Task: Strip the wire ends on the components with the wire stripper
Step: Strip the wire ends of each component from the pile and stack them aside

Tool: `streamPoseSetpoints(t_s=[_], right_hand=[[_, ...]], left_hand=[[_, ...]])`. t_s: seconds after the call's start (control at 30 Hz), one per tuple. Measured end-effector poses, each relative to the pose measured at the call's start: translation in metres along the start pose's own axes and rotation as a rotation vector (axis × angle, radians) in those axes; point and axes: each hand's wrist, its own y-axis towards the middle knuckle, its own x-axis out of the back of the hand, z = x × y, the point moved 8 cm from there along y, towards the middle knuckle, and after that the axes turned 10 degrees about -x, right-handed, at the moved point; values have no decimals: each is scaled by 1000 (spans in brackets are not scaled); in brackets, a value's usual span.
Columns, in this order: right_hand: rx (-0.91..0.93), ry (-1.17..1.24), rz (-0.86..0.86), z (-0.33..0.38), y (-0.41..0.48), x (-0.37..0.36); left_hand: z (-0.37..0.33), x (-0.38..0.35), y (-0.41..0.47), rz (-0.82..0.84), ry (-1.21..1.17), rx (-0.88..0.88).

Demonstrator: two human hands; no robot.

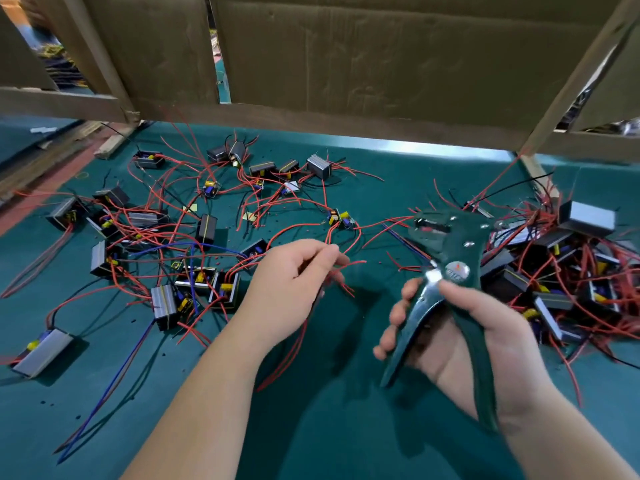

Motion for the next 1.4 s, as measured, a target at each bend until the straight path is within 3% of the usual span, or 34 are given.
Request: streamPoseSetpoints(t_s=[0.17, 0.23, 0.4, 0.53, 0.63, 0.8, 0.87, 1.03, 1.1, 1.23, 1.4], right_hand=[[-75, -134, 57, -27, 4, -18], [-102, -210, 111, -36, 3, -27], [-105, -279, 85, -40, 4, -29], [-122, -220, 137, -36, 2, -32], [-133, -205, 195, -32, -1, -37], [-182, -215, 266, -36, -10, -39], [-167, -215, 265, -35, -10, -39], [-129, -113, 234, -29, -6, -36], [-125, -91, 214, -27, -7, -34], [-117, -64, 196, -26, -7, -31], [-147, -137, 221, -34, -6, -33]], left_hand=[[4, -25, -7, -121, -690, 219], [3, -35, -8, -110, -863, 296], [4, -33, -9, -169, -875, 331], [6, 7, -4, -423, -600, 100], [1, 24, -4, -513, -478, 15], [26, 74, -2, -804, -665, 132], [30, 87, 1, -761, -584, 155], [18, 30, 7, -229, -502, 160], [14, 14, 6, -112, -505, 167], [11, 7, 5, -80, -529, 140], [9, 10, 2, -158, -517, 117]])
